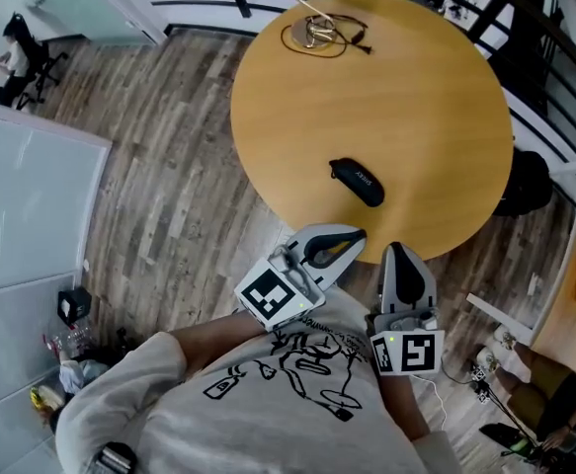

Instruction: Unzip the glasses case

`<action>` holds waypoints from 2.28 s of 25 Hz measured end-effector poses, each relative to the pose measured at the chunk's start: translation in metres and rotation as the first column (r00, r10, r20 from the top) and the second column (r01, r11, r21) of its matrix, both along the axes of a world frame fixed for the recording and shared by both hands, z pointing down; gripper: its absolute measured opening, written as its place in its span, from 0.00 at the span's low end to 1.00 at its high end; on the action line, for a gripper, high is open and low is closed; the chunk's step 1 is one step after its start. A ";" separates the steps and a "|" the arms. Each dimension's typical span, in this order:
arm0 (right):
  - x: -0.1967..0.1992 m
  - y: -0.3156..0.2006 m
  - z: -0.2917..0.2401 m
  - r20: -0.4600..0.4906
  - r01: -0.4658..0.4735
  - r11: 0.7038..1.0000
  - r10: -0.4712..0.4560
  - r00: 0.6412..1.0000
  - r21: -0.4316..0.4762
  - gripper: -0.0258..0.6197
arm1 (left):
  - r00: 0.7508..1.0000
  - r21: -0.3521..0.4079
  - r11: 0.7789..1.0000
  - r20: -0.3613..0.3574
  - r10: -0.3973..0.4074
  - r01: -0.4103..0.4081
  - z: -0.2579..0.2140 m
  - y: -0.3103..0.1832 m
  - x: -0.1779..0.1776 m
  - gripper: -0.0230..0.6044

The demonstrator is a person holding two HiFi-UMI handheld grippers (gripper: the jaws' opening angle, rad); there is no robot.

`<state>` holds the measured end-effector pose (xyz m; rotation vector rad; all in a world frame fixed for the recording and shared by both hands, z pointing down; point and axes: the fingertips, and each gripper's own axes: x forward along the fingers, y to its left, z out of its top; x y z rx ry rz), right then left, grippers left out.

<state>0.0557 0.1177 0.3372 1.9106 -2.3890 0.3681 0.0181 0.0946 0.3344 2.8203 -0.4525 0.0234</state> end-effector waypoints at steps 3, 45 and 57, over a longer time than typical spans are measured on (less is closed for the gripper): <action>-0.002 -0.030 -0.003 -0.011 -0.027 1.000 0.027 1.000 -0.002 0.08 | 1.000 -0.014 1.000 -0.005 0.024 -0.024 -0.002 -0.031 -0.002 0.05; 0.069 -0.109 0.063 -0.103 0.156 0.967 -0.180 0.978 -0.203 0.08 | 0.964 -0.033 0.993 0.237 0.118 -0.113 0.064 -0.103 0.064 0.05; 0.085 -0.096 0.248 -0.242 0.307 0.728 -0.543 0.805 -0.612 0.08 | 0.775 -0.300 0.934 0.537 0.333 -0.193 0.236 -0.112 0.081 0.05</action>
